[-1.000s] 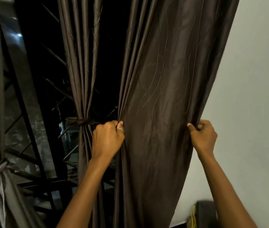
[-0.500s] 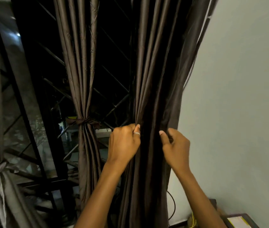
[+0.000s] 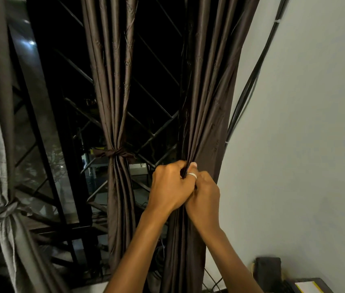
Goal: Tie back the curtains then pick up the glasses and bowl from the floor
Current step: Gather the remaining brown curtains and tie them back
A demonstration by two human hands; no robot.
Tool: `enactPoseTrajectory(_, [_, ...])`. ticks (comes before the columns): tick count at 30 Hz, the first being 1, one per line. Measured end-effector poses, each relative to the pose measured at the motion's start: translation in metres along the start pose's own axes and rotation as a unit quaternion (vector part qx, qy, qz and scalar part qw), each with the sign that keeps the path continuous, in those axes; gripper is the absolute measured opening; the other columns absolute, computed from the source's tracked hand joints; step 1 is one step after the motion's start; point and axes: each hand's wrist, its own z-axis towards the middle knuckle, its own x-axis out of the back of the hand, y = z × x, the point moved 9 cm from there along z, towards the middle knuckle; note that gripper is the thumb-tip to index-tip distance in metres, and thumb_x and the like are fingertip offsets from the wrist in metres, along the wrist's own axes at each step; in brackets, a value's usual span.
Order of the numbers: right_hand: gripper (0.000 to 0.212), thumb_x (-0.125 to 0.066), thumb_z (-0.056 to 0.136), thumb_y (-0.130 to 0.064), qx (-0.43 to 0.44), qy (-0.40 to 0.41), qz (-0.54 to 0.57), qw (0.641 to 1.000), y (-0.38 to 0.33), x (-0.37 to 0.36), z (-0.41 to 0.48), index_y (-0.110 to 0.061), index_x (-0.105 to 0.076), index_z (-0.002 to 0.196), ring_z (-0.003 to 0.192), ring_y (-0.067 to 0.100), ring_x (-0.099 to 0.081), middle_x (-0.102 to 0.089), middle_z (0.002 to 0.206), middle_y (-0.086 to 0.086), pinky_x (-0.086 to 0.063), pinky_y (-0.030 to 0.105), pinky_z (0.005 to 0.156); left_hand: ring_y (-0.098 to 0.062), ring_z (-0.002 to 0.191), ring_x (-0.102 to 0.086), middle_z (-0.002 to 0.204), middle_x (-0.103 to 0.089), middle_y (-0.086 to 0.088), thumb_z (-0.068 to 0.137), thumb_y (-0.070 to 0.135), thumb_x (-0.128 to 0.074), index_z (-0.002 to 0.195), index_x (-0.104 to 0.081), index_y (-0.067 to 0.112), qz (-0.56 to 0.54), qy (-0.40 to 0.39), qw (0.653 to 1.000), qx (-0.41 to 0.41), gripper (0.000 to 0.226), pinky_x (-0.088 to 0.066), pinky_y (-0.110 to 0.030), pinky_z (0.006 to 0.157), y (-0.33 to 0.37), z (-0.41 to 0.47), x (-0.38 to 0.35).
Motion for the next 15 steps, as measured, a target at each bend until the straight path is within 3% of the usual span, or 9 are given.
enactPoseTrajectory(3, [0.013,-0.061,0.094,-0.004,-0.004,0.002,0.009,1.000,0.000,-0.002,-0.002,-0.009,-0.059,0.082,0.059,0.003,-0.053,-0.051,0.069,-0.010,-0.036,0.014,0.052,-0.011,0.041,-0.051,0.045,-0.049,0.003,0.088,0.067,-0.053,0.058,-0.044,0.021,0.055,0.013,0.998,0.040,0.056,-0.032,-0.018,0.040,0.002,0.004,0.001])
enactPoseTrajectory(6, [0.008,-0.062,0.092,-0.003,0.010,-0.034,0.035,0.999,0.000,-0.006,0.000,-0.007,-0.066,0.087,0.065,0.007,-0.054,-0.054,0.076,-0.005,-0.038,0.015,0.057,-0.010,0.042,-0.047,0.048,-0.046,0.004,0.093,0.043,-0.059,0.058,-0.038,0.022,0.080,0.042,0.995,0.050,0.046,-0.027,-0.023,0.043,0.002,0.009,0.007])
enactPoseTrajectory(8, [0.021,-0.057,0.091,-0.008,0.019,-0.077,0.084,0.993,0.001,-0.006,0.003,-0.012,-0.074,0.101,0.081,0.005,-0.061,-0.061,0.089,-0.004,-0.044,0.011,0.070,-0.011,0.042,-0.046,0.048,-0.046,0.003,0.095,0.036,-0.058,0.059,-0.036,0.023,0.080,0.051,0.994,0.055,0.044,-0.025,-0.024,0.042,-0.003,0.010,0.012])
enactPoseTrajectory(10, [0.032,-0.053,0.092,-0.015,-0.009,-0.087,0.125,0.988,0.012,0.002,0.011,-0.018,-0.075,0.116,0.103,0.000,-0.062,-0.066,0.108,-0.005,-0.044,0.007,0.087,-0.012,0.041,-0.046,0.048,-0.047,0.002,0.097,0.036,-0.057,0.061,-0.037,0.022,0.072,0.049,0.995,0.048,0.044,-0.025,-0.025,0.042,-0.008,0.010,0.015])
enactPoseTrajectory(12, [0.027,-0.056,0.098,-0.024,-0.051,-0.044,0.117,0.991,0.032,0.015,0.024,-0.027,-0.069,0.121,0.111,-0.003,-0.059,-0.063,0.119,-0.007,-0.041,0.004,0.090,-0.010,0.038,-0.043,0.048,-0.046,0.002,0.098,0.037,-0.056,0.063,-0.039,0.021,0.060,0.037,0.997,0.035,0.042,-0.026,-0.024,0.040,-0.011,0.008,0.016])
enactPoseTrajectory(13, [0.027,-0.060,0.100,-0.029,-0.078,-0.029,0.099,0.992,0.045,0.018,0.032,-0.029,-0.065,0.126,0.114,-0.001,-0.057,-0.061,0.123,-0.008,-0.042,0.005,0.090,-0.011,0.036,-0.041,0.048,-0.045,0.003,0.099,0.038,-0.055,0.065,-0.040,0.019,0.045,0.027,0.998,0.030,0.042,-0.027,-0.023,0.038,-0.013,0.007,0.016])
enactPoseTrajectory(15, [0.048,-0.067,0.095,-0.042,-0.139,-0.050,0.103,0.984,0.068,0.015,0.045,-0.028,-0.054,0.139,0.122,0.004,-0.053,-0.055,0.135,-0.011,-0.043,0.016,0.099,-0.010,0.037,-0.036,0.049,-0.042,0.003,0.100,0.038,-0.053,0.069,-0.042,0.016,-0.009,0.008,1.000,0.025,0.040,-0.027,-0.025,0.037,-0.015,0.004,0.015])
